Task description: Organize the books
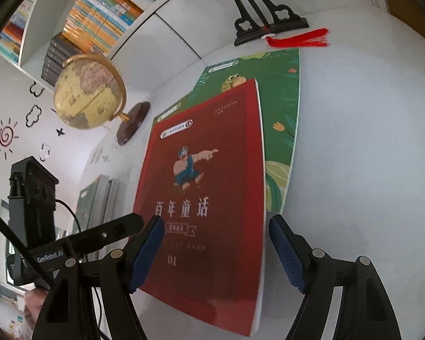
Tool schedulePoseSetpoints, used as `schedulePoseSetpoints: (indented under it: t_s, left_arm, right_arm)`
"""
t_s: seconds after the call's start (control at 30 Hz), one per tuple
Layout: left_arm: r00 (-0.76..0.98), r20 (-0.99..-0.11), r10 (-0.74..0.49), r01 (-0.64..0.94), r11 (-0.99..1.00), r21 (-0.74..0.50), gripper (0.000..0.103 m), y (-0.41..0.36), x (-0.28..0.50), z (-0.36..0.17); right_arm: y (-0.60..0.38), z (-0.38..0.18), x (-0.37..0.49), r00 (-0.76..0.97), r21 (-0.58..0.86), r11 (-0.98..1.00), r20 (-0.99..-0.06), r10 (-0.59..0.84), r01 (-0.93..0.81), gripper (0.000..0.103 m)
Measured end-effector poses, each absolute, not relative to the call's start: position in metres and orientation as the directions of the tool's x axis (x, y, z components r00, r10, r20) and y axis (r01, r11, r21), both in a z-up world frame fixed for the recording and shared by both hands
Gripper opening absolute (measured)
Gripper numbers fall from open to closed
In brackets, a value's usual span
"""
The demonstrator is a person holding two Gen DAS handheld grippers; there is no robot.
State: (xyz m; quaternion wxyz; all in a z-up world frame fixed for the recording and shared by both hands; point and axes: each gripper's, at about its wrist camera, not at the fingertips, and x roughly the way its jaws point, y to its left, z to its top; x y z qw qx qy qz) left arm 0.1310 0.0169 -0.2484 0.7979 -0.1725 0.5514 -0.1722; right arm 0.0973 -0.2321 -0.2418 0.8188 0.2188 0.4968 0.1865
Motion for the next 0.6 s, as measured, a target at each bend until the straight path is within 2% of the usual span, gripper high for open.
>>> schedulePoseSetpoints:
  t_s: [0.1, 0.27, 0.33, 0.37, 0.4, 0.43, 0.53, 0.6]
  left_arm:
    - [0.344, -0.823, -0.452, 0.075, 0.887, -0.456, 0.077, 0.013, 0.128, -0.247]
    - [0.358, -0.83, -0.428, 0.069, 0.899, -0.434, 0.074, 0.021, 0.113, -0.244]
    - [0.371, -0.819, -0.437, 0.05, 0.89, -0.452, 0.069, 0.03, 0.107, -0.241]
    - [0.373, -0.814, -0.445, 0.041, 0.885, -0.464, 0.068, 0.033, 0.107, -0.241]
    - [0.373, -0.809, -0.454, 0.033, 0.878, -0.477, 0.067, 0.037, 0.106, -0.241]
    - [0.369, -0.812, -0.453, 0.027, 0.878, -0.478, 0.06, 0.039, 0.106, -0.242]
    - [0.365, -0.82, -0.441, 0.044, 0.888, -0.458, 0.043, 0.038, 0.105, -0.24]
    - [0.386, -0.802, -0.456, 0.07, 0.881, -0.468, 0.04, 0.038, 0.102, -0.232]
  right_arm:
    - [-0.226, -0.242, 0.095, 0.421, 0.552, 0.828, -0.731, 0.537, -0.098, 0.074]
    - [-0.216, -0.24, 0.074, 0.429, 0.508, 0.852, -0.747, 0.507, -0.123, 0.052]
    - [-0.218, -0.234, 0.063, 0.466, 0.519, 0.843, -0.717, 0.518, -0.14, 0.033]
    - [-0.221, -0.23, 0.059, 0.482, 0.54, 0.829, -0.692, 0.537, -0.147, 0.027]
    - [-0.226, -0.226, 0.054, 0.506, 0.568, 0.807, -0.654, 0.562, -0.162, 0.015]
    - [-0.228, -0.223, 0.052, 0.521, 0.569, 0.805, -0.641, 0.563, -0.17, 0.011]
    - [-0.224, -0.216, 0.05, 0.531, 0.536, 0.819, -0.642, 0.553, -0.205, 0.011]
    - [-0.219, -0.214, 0.052, 0.533, 0.511, 0.833, -0.655, 0.536, -0.21, 0.011]
